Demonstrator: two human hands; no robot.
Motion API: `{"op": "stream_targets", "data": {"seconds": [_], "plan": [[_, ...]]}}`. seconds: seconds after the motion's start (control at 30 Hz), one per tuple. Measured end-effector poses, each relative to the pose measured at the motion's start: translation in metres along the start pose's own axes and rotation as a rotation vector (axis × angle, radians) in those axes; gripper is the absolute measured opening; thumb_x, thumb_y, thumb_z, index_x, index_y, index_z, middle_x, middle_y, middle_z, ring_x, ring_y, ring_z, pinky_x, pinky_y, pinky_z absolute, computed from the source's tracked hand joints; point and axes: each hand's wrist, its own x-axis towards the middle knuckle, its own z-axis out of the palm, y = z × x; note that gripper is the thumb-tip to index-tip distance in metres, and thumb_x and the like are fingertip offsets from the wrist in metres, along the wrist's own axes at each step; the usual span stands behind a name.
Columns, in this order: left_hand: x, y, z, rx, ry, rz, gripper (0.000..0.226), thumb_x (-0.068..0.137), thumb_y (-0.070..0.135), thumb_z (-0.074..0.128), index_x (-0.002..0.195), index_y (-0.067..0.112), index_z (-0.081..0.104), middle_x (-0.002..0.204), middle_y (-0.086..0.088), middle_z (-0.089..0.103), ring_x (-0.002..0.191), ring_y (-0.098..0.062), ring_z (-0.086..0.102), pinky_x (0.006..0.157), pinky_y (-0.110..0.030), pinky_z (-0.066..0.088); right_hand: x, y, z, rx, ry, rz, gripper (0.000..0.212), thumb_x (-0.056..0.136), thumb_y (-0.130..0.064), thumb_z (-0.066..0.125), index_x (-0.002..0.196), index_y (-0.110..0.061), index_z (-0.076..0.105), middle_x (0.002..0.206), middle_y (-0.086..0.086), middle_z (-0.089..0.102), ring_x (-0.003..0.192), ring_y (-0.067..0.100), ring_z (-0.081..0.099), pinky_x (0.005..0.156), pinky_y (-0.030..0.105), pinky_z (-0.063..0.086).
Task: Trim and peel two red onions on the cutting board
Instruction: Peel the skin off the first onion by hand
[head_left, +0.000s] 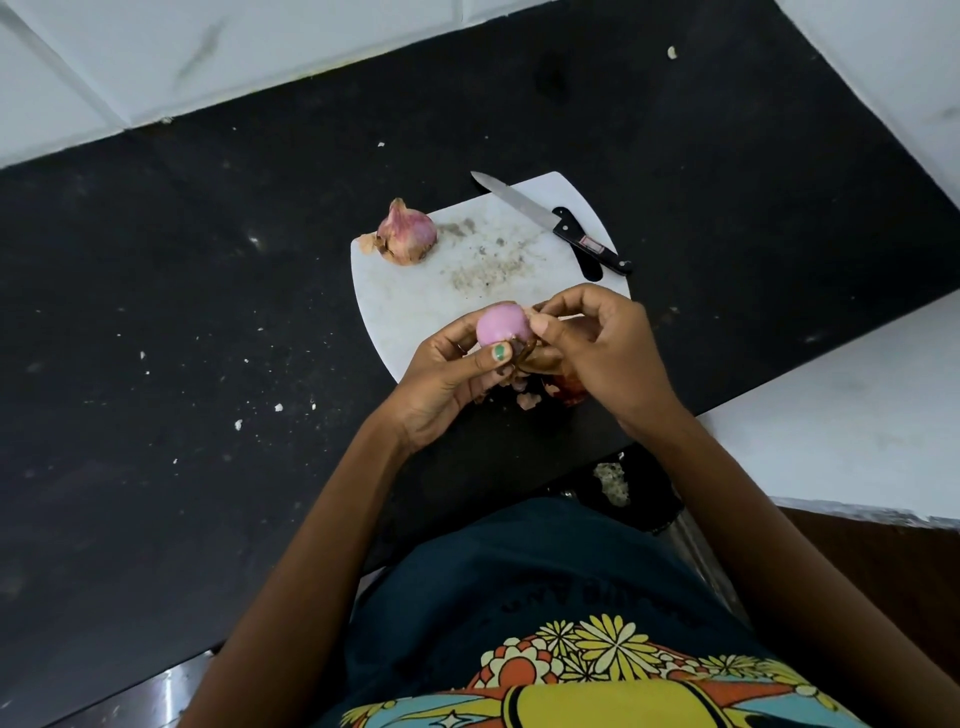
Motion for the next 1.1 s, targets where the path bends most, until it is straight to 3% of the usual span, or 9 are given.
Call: {"op": "stream_targets", "data": {"seconds": [0.17,0.27,0.37,0.47,0.57,0.67,0.8,0.93,1.1], "plan": [[0.001,-0.002,-0.003,-0.079,-0.067,-0.024,0.063,0.052,0.023,0.092,0.11,0.016,0.069,0.101,-0.004,0.071,0.087,-0.014,0.07,0.072,-0.021,0.057,0.009,0.008,0.002,0.032,0.073,0.095,0.01,0.09,-0.015,0.065,0.083,-0.017,0.059,0.083,0.006,0.067,0.066,0.012,0.07,0.056,0.026,0.057],[0.002,-0.005,-0.002,-0.113,-0.084,-0.052,0.086,0.048,0.028,0.095,0.123,0.009,0.058,0.112,-0.012,0.065,0.095,-0.019,0.068,0.079,-0.027,0.057,0.016,0.02,0.002,-0.179,0.077,0.081,0.011,0.088,-0.021,0.068,0.083,-0.018,0.059,0.08,0.001,0.065,0.069,0.014,0.065,0.059,0.027,0.056],[0.0,-0.003,-0.001,-0.163,-0.106,-0.053,0.089,0.051,0.028,0.094,0.127,0.007,0.053,0.115,-0.015,0.066,0.1,-0.022,0.068,0.086,-0.031,0.056,0.016,0.026,0.002,-0.361,0.118,0.013,0.008,0.088,-0.014,0.066,0.084,-0.012,0.059,0.073,-0.007,0.058,0.067,0.006,0.056,0.058,0.009,0.045],[0.0,0.001,0.0,-0.165,-0.108,-0.036,0.082,0.049,0.028,0.095,0.12,0.01,0.056,0.1,-0.006,0.073,0.087,-0.015,0.071,0.082,-0.027,0.058,0.013,0.026,0.0,-0.471,0.118,-0.027,0.005,0.088,-0.006,0.061,0.087,-0.01,0.064,0.078,-0.008,0.059,0.072,0.005,0.055,0.062,0.007,0.042],[-0.001,0.004,0.001,-0.135,-0.07,-0.034,0.079,0.043,0.03,0.096,0.11,0.012,0.057,0.082,0.002,0.073,0.071,-0.007,0.069,0.073,-0.021,0.056,0.011,0.023,-0.002,-0.554,0.063,-0.066,0.015,0.088,-0.006,0.055,0.093,-0.009,0.07,0.099,0.002,0.059,0.088,0.013,0.058,0.079,0.023,0.048],[0.001,0.001,0.002,-0.117,-0.034,-0.046,0.081,0.041,0.031,0.096,0.111,0.012,0.06,0.082,0.001,0.073,0.071,-0.006,0.069,0.071,-0.019,0.056,0.006,0.008,-0.005,-0.421,0.081,-0.069,0.014,0.093,-0.021,0.057,0.095,-0.013,0.068,0.1,0.001,0.059,0.079,0.008,0.059,0.072,0.013,0.046],[0.004,-0.001,-0.001,-0.102,-0.023,-0.04,0.075,0.044,0.028,0.095,0.109,0.013,0.062,0.087,-0.002,0.072,0.074,-0.009,0.069,0.069,-0.018,0.056,-0.002,-0.016,-0.007,-0.041,-0.05,0.076,0.02,0.089,-0.031,0.065,0.097,-0.012,0.069,0.088,0.003,0.069,0.069,0.012,0.067,0.062,0.024,0.056],[0.004,0.003,-0.001,-0.062,-0.009,-0.014,0.063,0.055,0.017,0.083,0.112,0.012,0.059,0.086,0.001,0.072,0.075,-0.008,0.069,0.066,-0.016,0.055,-0.002,-0.018,-0.004,-0.015,-0.075,0.094,0.026,0.08,-0.021,0.076,0.102,-0.009,0.069,0.098,0.006,0.07,0.078,0.021,0.072,0.068,0.032,0.061],[0.002,0.001,0.002,0.024,0.003,0.008,0.042,0.068,0.001,0.065,0.108,0.012,0.058,0.084,0.002,0.073,0.075,-0.007,0.068,0.064,-0.016,0.054,0.0,-0.015,0.0,-0.038,-0.022,0.108,0.022,0.074,-0.013,0.078,0.095,-0.009,0.071,0.088,0.006,0.073,0.077,0.026,0.072,0.072,0.042,0.061]]}}
